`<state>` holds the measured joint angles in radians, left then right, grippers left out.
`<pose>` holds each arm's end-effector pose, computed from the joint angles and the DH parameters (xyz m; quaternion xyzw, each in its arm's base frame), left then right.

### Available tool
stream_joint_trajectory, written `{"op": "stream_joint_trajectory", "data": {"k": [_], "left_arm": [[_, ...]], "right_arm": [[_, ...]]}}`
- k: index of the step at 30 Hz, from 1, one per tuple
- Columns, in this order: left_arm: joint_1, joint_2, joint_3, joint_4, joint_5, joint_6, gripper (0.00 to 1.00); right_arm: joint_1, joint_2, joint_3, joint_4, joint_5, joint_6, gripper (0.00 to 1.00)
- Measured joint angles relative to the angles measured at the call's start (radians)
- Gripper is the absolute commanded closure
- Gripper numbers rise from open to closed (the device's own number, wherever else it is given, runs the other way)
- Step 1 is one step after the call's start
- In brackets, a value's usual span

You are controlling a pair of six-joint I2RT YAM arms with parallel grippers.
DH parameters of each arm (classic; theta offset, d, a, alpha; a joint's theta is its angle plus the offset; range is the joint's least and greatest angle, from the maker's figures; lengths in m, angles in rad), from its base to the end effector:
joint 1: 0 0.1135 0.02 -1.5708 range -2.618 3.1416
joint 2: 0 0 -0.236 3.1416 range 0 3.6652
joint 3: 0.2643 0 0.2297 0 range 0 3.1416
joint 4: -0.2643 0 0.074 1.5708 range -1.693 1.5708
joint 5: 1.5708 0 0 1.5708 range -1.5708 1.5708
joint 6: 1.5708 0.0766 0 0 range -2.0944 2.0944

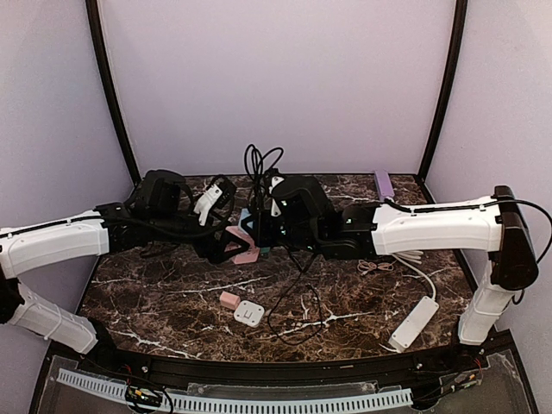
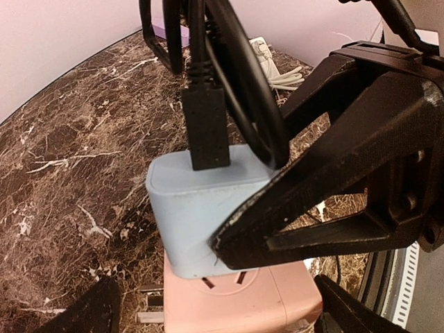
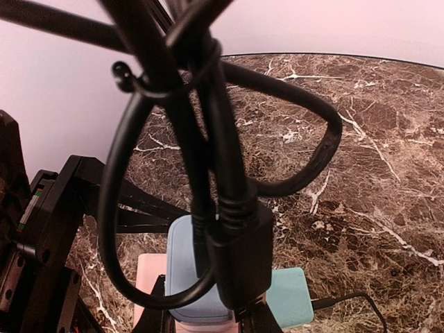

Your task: Pull the plug off the socket

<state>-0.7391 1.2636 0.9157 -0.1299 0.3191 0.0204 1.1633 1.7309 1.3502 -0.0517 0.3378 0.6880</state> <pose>0.2113 -0.2251 0.2518 0.3894 0.7528 -0.3075 0.4326 0.1892 0.3742 0.2585 -0.1074 0.8283 0.3394 0.4326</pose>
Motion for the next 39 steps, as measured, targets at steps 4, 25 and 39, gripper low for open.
{"op": "stream_joint_trajectory", "data": {"k": [4, 25, 39], "left_arm": [[0.000, 0.017, 0.003, -0.010, -0.012, 0.000, 0.03], [-0.005, 0.049, 0.019, -0.045, -0.016, -0.004, 0.50], [-0.005, 0.049, 0.019, -0.051, -0.009, -0.003, 0.79]], "right_arm": [[0.000, 0.003, 0.002, -0.003, 0.001, -0.002, 1.00], [0.000, 0.006, 0.011, -0.010, 0.011, -0.007, 1.00], [-0.025, 0.002, -0.020, 0.038, -0.044, 0.008, 1.00]]}}
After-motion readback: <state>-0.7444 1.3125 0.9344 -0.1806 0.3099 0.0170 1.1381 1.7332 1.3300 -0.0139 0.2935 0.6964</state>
